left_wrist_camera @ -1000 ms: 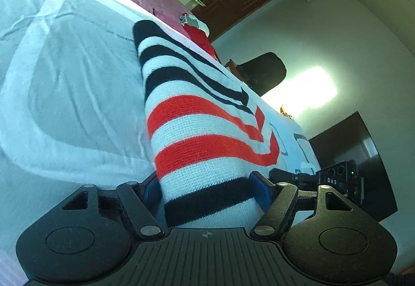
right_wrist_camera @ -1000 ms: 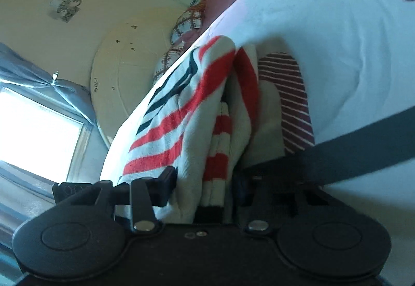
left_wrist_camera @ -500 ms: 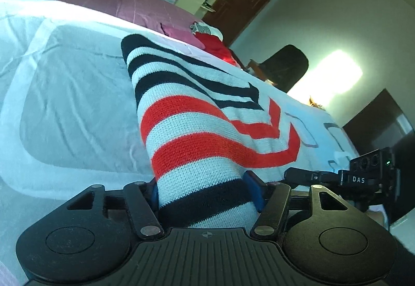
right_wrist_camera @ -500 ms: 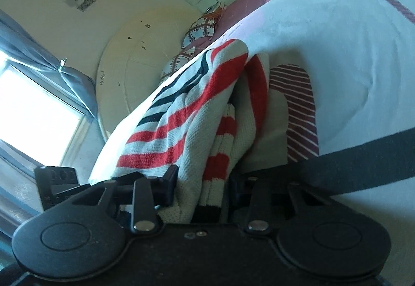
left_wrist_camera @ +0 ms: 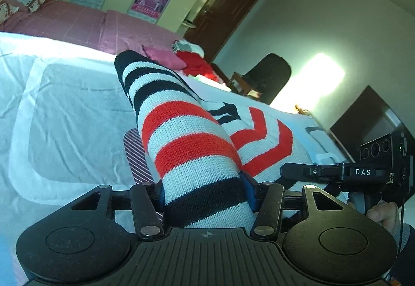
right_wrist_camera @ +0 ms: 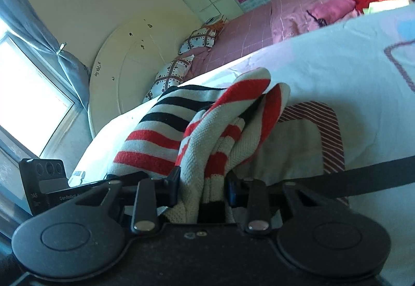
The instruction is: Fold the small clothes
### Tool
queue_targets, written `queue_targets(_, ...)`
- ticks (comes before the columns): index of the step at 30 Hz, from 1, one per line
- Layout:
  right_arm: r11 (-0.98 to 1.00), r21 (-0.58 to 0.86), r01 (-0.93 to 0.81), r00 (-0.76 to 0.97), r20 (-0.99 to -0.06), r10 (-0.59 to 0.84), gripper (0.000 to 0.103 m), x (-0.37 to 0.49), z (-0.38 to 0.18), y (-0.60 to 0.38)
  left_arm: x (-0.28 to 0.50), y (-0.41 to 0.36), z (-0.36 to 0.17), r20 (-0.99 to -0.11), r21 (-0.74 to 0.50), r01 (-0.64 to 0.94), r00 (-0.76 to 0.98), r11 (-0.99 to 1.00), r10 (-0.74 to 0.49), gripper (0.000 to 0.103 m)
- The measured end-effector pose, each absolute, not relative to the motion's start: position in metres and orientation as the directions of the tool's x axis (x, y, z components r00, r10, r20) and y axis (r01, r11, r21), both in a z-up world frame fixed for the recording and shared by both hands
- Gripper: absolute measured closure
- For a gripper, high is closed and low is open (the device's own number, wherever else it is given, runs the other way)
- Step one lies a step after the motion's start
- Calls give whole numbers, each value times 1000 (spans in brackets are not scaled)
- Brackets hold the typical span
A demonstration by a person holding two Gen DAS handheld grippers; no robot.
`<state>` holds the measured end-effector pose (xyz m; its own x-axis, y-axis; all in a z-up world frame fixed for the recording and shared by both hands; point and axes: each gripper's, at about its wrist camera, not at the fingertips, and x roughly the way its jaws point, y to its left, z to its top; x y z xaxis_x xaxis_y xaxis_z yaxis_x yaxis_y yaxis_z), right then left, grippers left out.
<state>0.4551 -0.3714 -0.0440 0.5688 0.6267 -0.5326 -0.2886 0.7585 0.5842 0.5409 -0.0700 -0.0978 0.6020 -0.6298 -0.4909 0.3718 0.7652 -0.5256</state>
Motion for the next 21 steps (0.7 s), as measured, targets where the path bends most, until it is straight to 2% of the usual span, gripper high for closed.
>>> queue_targets(9, 779, 547, -306, 608, -517, 602, 70, 427, -8, -316, 509, -12, -59, -441, -508, 419, 624, 753, -645, 50)
queue_targets(21, 736, 545, -401, 552, -498, 669, 70, 433, 5, -181, 459, 135, -38, -436, -488, 344, 700, 802, -566, 50)
